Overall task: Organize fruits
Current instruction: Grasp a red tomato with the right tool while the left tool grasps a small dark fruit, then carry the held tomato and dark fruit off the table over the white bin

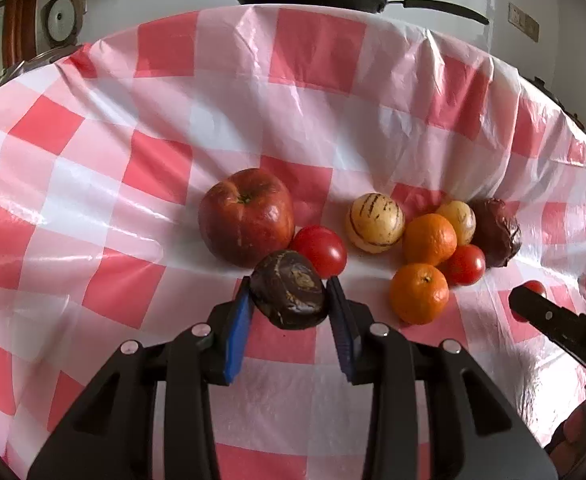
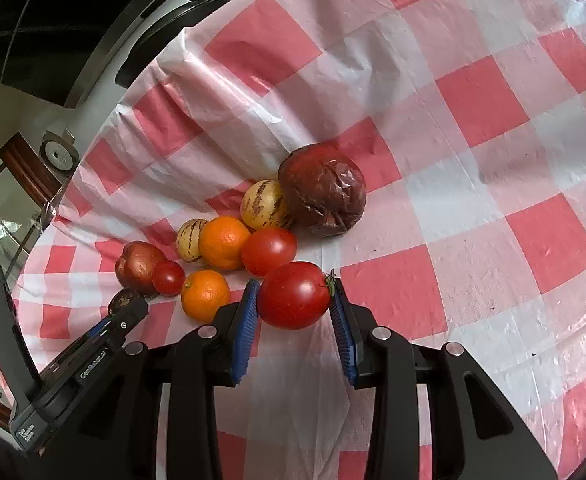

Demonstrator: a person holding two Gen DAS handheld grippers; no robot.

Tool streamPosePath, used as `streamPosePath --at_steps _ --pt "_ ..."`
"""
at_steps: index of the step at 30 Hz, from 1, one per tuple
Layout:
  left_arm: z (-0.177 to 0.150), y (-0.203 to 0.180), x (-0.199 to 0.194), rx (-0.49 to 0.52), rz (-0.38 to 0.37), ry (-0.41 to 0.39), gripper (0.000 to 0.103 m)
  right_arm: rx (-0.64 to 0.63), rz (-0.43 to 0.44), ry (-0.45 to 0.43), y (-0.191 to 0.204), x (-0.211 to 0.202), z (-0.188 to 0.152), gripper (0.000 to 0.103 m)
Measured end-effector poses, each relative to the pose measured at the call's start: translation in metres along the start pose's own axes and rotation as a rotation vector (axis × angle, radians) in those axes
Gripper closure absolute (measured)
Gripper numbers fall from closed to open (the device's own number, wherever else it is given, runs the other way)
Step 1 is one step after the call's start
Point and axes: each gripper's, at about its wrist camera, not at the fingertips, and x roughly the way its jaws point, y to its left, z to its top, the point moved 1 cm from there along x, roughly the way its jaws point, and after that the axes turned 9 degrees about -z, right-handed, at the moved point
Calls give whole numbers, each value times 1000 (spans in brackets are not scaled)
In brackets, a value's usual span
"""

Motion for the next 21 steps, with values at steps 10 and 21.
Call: streamPosePath --at_steps 10,21 --pt "-23 3 -38 -44 -9 -29 66 -33 0 -3 5 -1 -1 67" --pt "-66 23 -111 -74 26 -80 66 -21 34 -50 -1 -40 -25 67"
